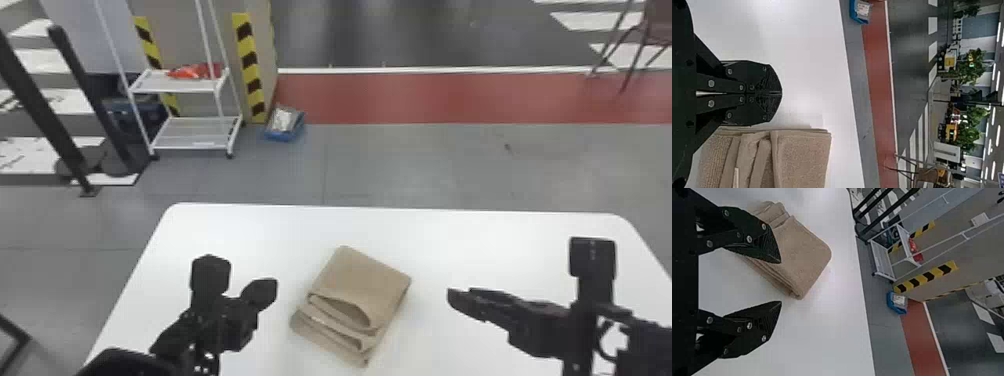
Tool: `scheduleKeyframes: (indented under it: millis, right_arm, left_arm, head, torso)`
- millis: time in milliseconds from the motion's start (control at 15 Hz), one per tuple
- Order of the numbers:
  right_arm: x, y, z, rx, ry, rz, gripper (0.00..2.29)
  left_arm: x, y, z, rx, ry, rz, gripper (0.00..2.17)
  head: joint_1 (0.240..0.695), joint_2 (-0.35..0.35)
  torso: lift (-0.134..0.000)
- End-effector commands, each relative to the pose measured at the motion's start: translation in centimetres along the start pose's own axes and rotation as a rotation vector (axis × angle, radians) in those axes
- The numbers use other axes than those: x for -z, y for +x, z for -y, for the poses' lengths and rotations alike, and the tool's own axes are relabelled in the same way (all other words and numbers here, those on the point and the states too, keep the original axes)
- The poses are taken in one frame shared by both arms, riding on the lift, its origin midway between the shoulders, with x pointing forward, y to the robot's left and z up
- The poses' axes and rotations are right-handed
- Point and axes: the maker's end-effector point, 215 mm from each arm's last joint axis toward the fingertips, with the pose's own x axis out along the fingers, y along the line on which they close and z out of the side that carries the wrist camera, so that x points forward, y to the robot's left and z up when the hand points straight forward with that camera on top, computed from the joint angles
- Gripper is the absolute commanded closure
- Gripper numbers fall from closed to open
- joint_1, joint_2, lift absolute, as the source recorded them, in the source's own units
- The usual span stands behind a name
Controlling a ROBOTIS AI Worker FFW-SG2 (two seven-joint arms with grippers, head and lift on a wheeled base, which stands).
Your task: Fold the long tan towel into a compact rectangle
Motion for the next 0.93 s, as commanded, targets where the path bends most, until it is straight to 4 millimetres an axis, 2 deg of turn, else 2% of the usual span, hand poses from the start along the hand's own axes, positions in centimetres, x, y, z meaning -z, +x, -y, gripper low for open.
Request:
scheduleKeyframes:
  millis: [0, 133, 200, 333, 400, 667, 867]
  right_arm:
    - [-1.3, -1.4, 1.4, 0.039, -0.037, 0.106, 0.23]
    - [-2.5, -2.8, 2.6, 0.05, 0.048, 0.174, 0.23]
    - [-3.3, -3.9, 2.6, 0.045, 0.093, 0.211, 0.23]
    - [-5.4, -5.9, 3.1, 0.075, 0.107, 0.27, 0.23]
    - [-5.8, -6.2, 3.6, 0.093, 0.105, 0.28, 0.23]
    - [-7.6, -6.0, 3.4, 0.088, 0.093, 0.295, 0.23]
    - [-8.3, -5.4, 2.5, 0.057, 0.103, 0.285, 0.23]
  left_arm:
    - [1.3, 0.8, 1.0, 0.015, 0.005, -0.031, 1.88]
    - [3.4, 1.5, 1.9, 0.016, 0.02, -0.072, 1.88]
    - [4.1, 1.9, 2.3, 0.021, 0.024, -0.086, 1.88]
    - [5.1, 2.3, 2.8, 0.028, 0.038, -0.11, 1.88]
    - [5.1, 2.3, 2.9, 0.03, 0.044, -0.111, 1.88]
    - [5.5, 2.1, 3.1, 0.04, 0.041, -0.13, 1.88]
    - [6.4, 0.7, 4.0, 0.064, 0.023, -0.164, 1.88]
  head:
    - [0.695, 0.024]
    - [0.695, -0.018]
    - [0.695, -0.034]
    - [0.695, -0.063]
    - [0.695, -0.085]
    - [0.695, -0.108]
    - [0.695, -0.106]
  torso:
    - [0.0]
    - [0.0]
    - [0.0]
    - [0.0]
    - [0.0]
    - [0.0]
    - [0.0]
